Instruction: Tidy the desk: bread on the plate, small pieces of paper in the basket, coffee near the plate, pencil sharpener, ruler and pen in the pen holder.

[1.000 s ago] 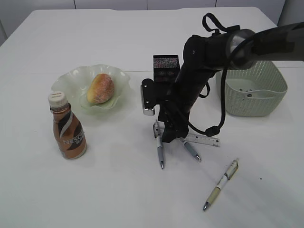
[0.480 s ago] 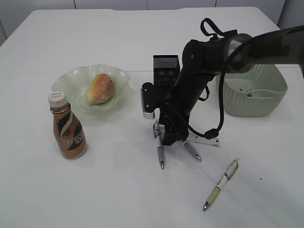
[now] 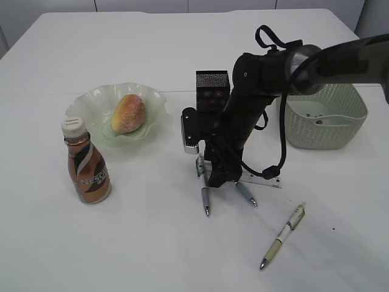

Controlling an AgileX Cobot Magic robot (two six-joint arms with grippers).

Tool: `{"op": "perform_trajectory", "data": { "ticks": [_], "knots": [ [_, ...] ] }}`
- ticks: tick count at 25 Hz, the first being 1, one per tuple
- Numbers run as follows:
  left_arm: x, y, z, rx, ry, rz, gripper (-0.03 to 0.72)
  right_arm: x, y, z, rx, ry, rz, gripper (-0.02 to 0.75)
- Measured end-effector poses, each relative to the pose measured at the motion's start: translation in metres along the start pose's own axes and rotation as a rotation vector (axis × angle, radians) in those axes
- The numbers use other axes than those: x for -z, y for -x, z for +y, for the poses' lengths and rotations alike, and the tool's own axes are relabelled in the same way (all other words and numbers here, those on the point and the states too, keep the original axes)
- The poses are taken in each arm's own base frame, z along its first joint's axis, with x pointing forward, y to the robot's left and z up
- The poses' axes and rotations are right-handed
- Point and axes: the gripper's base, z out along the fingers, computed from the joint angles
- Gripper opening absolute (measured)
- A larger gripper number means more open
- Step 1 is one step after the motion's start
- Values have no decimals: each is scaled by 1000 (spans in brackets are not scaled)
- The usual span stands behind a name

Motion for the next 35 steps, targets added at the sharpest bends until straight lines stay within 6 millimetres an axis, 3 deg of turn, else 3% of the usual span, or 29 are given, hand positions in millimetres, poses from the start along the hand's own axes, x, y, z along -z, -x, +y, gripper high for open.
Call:
{"op": "perform_trajectory", "data": {
  "ticks": [30,35],
  "knots": [
    [0,0,0,0,0,0,308,0,0,2,0,22,5,552],
    [0,0,0,0,0,0,308,0,0,2,1,26,6,451]
  ]
}}
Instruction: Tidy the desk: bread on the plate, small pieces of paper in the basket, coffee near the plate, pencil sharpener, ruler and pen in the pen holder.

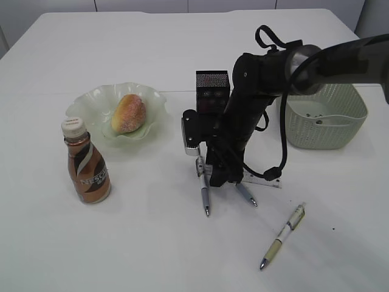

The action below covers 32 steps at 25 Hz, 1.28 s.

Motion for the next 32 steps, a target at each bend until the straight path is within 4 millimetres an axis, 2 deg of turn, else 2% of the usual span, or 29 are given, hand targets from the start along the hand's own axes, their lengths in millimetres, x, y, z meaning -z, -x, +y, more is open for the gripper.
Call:
{"op": "perform_trajectory", "data": {
  "ticks": [4,7,25,32],
  "knots": [
    [0,0,0,0,0,0,308,-1,0,0,1,1,2,333],
    [0,0,0,1,-4,1,308,-1,0,0,2,1,4,302],
    [0,0,-1,2,-6,1,307,1,0,-1,-35,10,7,297],
    [0,0,-1,2,-6,1,307,20,9,-13,-175,-9,-8,297]
  ]
}}
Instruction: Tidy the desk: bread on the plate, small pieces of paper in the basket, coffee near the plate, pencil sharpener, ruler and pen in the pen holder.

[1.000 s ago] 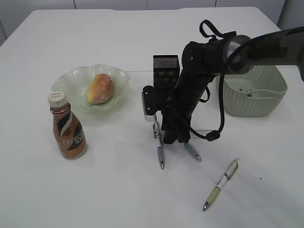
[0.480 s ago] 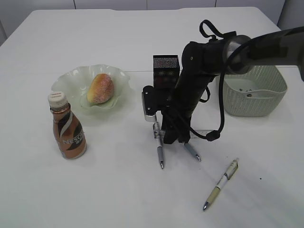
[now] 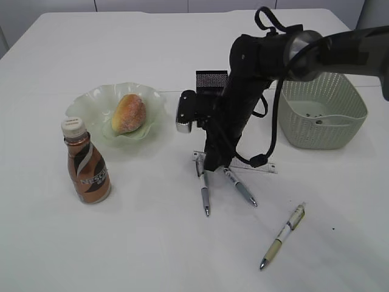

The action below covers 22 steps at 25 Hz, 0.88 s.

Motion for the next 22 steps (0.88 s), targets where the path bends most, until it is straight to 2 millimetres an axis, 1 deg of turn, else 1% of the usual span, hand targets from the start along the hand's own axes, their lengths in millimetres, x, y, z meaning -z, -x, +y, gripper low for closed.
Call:
{"op": "perform_trajectory", "data": {
  "ticks": [7,12,17,19,22],
  "knots": [
    [0,0,0,0,0,0,307,24,10,-5,-262,30,3,297],
    [0,0,0,0,0,0,307,45,19,-10,-412,29,-6,297],
    [0,0,0,0,0,0,307,62,26,-18,-677,-24,-38,297],
    [0,0,0,0,0,0,307,66,25,-21,-816,-61,-24,297],
    [0,0,0,2,-5,1,307,70,18,-26,-1028,-161,21,297]
  ]
}}
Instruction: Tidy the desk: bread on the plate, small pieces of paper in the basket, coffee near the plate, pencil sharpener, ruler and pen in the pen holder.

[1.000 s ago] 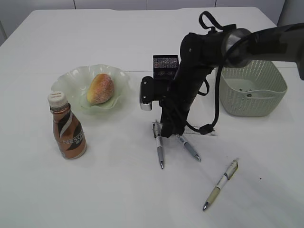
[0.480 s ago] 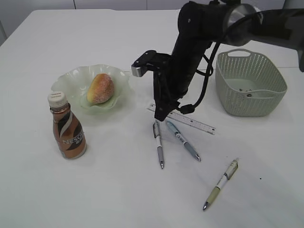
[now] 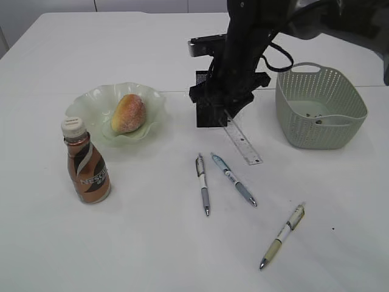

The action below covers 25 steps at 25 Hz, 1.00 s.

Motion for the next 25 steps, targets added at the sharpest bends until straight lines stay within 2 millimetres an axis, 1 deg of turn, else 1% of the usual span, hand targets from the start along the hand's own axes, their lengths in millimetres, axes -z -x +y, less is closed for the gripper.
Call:
{"op": "perform_trajectory", "data": {
  "ticks": [2,4,12,16,21,25],
  "knots": [
    [0,0,-1,2,-6,1,307,0,0,-7,-102,-75,-7,297],
    [0,0,-2,7,-19,3,307,1,2,-10,-144,-112,-31,297],
    [0,0,-3,10,-30,5,307,3,19,-14,-144,-138,-217,296],
    [0,0,-3,10,-30,5,307,21,31,-16,-127,-170,-378,296],
    [0,0,-3,11,-31,5,307,56,45,-16,-113,-196,-601,296],
    [0,0,-3,11,-31,5,307,70,52,-15,-90,-197,-714,296]
  ]
}}
